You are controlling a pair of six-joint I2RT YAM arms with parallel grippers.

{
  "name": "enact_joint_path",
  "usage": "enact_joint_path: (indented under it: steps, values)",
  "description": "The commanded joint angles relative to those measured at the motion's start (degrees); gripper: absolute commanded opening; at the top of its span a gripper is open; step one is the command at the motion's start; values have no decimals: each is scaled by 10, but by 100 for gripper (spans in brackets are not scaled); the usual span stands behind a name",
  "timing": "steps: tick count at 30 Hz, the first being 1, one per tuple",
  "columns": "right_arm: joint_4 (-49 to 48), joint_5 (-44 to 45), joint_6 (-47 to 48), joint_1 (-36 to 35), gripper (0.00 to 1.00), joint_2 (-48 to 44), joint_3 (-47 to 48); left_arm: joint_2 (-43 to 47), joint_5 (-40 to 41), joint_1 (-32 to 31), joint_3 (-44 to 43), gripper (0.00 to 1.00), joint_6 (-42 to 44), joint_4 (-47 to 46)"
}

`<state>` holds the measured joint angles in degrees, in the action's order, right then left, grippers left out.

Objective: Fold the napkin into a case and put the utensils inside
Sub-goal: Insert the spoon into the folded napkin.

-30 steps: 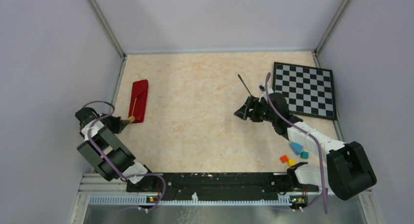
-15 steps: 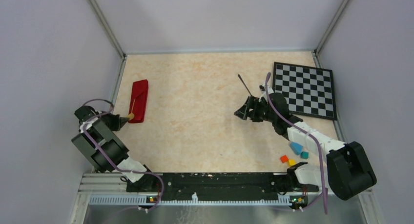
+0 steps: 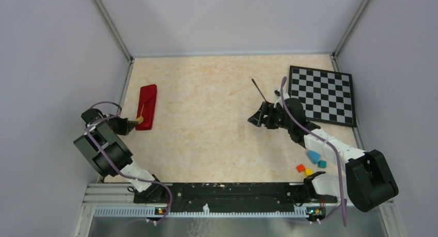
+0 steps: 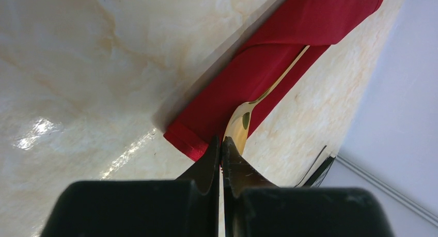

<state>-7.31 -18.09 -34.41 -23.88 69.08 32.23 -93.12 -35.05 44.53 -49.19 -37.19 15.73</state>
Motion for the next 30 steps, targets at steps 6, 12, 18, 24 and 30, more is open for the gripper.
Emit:
enact_joint_path:
  steps: [6, 12, 18, 24, 30]
  values:
    - [-27, 1, 11, -3, 76, 2, -3, -17, -5, -3, -24, 0, -12, -45]
    - [-29, 1, 11, -3, 76, 3, -3, -34, 0, -3, -35, 0, -7, -43]
    - [-29, 2, 12, -3, 76, 4, -4, -33, 24, -3, -44, 5, 2, -30]
    - [-28, 2, 12, -3, 76, 4, -3, -22, 41, -4, -49, 19, 17, -14]
    - [-25, 7, 15, -3, 76, 3, -2, 16, 69, -5, -54, 31, 37, 16]
